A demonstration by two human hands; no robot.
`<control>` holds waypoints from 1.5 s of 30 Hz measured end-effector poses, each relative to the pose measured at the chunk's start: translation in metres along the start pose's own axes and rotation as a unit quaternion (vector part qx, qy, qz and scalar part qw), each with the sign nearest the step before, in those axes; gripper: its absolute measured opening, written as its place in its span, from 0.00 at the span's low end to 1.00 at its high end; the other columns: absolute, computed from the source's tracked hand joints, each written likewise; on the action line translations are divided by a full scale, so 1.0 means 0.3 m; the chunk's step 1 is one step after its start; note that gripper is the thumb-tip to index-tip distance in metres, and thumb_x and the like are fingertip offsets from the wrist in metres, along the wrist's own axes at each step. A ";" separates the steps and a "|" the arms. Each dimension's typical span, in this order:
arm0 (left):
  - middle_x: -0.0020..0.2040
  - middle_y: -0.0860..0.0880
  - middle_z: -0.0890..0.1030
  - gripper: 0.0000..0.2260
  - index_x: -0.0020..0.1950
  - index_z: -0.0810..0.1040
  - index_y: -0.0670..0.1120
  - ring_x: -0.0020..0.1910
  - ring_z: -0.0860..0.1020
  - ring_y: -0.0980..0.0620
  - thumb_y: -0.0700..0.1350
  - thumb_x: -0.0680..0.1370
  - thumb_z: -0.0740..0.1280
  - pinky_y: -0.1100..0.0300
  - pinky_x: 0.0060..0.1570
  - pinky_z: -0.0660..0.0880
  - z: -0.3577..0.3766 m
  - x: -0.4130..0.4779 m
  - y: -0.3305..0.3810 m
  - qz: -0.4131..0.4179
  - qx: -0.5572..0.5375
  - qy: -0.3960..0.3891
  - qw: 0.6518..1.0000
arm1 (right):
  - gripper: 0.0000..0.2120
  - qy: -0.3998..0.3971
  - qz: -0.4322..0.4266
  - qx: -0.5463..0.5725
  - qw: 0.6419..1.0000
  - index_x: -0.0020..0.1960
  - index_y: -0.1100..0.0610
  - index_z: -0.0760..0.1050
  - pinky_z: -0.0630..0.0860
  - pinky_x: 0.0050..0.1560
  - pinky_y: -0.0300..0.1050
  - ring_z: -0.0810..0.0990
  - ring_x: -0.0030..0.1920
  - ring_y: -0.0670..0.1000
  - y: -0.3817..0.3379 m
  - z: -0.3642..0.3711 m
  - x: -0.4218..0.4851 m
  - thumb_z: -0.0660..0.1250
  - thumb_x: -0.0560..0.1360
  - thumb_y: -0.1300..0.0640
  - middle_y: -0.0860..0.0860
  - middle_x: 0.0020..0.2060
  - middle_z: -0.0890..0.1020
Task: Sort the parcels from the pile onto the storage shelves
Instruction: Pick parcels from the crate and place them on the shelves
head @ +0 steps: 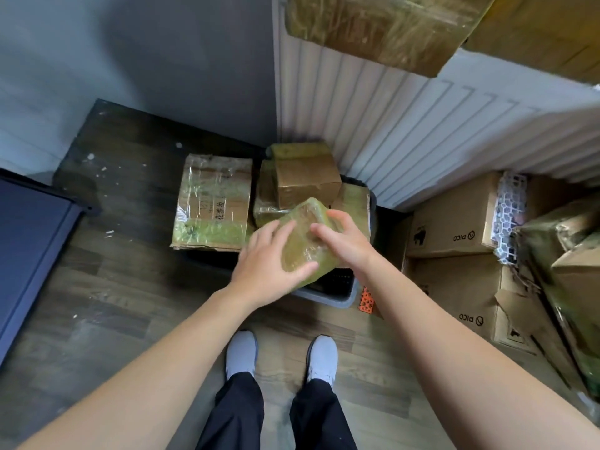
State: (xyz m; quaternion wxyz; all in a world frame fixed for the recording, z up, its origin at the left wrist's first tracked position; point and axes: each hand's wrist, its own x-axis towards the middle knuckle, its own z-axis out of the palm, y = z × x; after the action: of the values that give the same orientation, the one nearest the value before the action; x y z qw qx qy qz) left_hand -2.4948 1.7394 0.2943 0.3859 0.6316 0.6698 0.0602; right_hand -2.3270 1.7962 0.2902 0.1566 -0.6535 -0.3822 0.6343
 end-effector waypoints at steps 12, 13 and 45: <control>0.60 0.58 0.78 0.19 0.70 0.70 0.54 0.62 0.77 0.56 0.52 0.79 0.67 0.57 0.58 0.76 -0.092 0.034 -0.005 -0.047 -0.346 0.029 0.936 | 0.27 -0.079 -0.016 0.030 0.996 0.76 0.44 0.62 0.76 0.52 0.49 0.77 0.57 0.47 -0.114 0.006 -0.022 0.61 0.79 0.39 0.43 0.59 0.78; 0.58 0.57 0.79 0.16 0.68 0.72 0.52 0.59 0.78 0.56 0.50 0.80 0.66 0.56 0.57 0.77 -0.100 0.034 -0.005 -0.064 -0.385 0.057 0.919 | 0.24 -0.083 -0.015 0.080 0.993 0.76 0.45 0.61 0.76 0.49 0.48 0.79 0.51 0.46 -0.113 0.006 -0.021 0.60 0.81 0.43 0.43 0.52 0.80; 0.63 0.53 0.79 0.30 0.72 0.69 0.54 0.62 0.78 0.55 0.60 0.71 0.68 0.50 0.65 0.73 -0.191 0.025 0.007 -0.089 -0.567 0.056 0.817 | 0.30 -0.078 -0.114 0.065 0.988 0.75 0.46 0.63 0.80 0.54 0.46 0.83 0.56 0.47 -0.124 0.017 -0.066 0.69 0.76 0.47 0.48 0.62 0.80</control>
State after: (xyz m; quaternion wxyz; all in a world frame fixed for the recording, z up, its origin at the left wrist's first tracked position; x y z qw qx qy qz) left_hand -2.5265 1.7696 0.3320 0.6413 0.2341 0.5912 0.4295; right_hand -2.3410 1.8055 0.3294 0.2398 -0.5428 -0.4237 0.6844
